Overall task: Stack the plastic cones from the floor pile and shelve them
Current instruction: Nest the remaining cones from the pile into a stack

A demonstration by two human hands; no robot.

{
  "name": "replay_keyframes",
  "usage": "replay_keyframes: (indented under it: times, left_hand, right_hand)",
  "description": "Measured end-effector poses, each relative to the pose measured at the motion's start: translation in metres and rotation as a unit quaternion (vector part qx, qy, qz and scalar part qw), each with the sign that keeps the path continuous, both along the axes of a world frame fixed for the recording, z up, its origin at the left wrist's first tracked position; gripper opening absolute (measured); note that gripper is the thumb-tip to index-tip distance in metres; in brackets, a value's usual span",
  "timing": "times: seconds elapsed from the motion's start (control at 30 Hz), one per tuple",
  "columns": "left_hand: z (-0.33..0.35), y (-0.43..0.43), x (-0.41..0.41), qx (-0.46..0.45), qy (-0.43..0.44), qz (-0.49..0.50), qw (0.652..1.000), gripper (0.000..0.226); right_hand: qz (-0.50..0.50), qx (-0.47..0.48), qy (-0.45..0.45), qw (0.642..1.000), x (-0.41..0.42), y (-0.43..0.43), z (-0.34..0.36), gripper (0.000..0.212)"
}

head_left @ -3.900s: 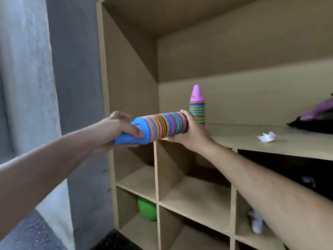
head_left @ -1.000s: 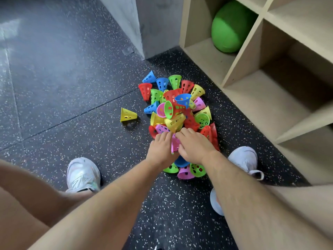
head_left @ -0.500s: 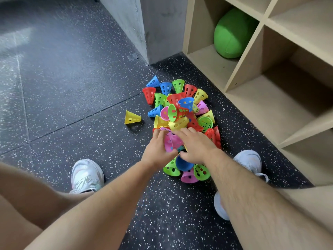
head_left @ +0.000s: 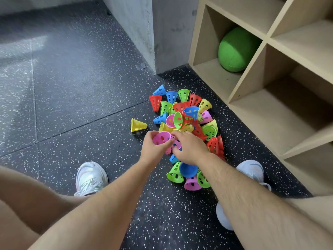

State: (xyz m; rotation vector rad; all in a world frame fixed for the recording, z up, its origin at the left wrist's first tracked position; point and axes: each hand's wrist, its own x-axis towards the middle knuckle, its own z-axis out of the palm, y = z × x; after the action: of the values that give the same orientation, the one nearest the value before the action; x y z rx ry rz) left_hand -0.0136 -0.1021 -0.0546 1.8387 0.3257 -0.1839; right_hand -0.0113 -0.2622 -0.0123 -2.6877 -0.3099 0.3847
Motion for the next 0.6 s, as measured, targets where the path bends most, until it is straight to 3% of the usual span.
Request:
replay_keyframes:
  times: [0.13,0.3,0.4,0.6]
  left_hand:
    - [-0.007,0.0,0.004,0.042,-0.009,-0.021,0.999,0.068]
    - [-0.007,-0.002,0.005,0.052,-0.023,-0.03,0.998,0.085]
    - [-0.008,0.001,0.008,0.07,-0.035,-0.041,0.996,0.087]
    - [-0.009,0.004,0.011,0.083,-0.046,-0.053,0.994,0.072]
  right_hand:
    - [-0.003,-0.154,-0.085,0.984,0.024,-0.002,-0.003,0.048]
    - [-0.06,-0.215,-0.01,0.975,0.056,0.003,-0.009,0.059]
    - [-0.096,-0.19,-0.007,0.977,0.06,0.008,-0.02,0.065]
    - [-0.162,-0.074,-0.138,0.974,0.053,0.0,-0.022,0.072]
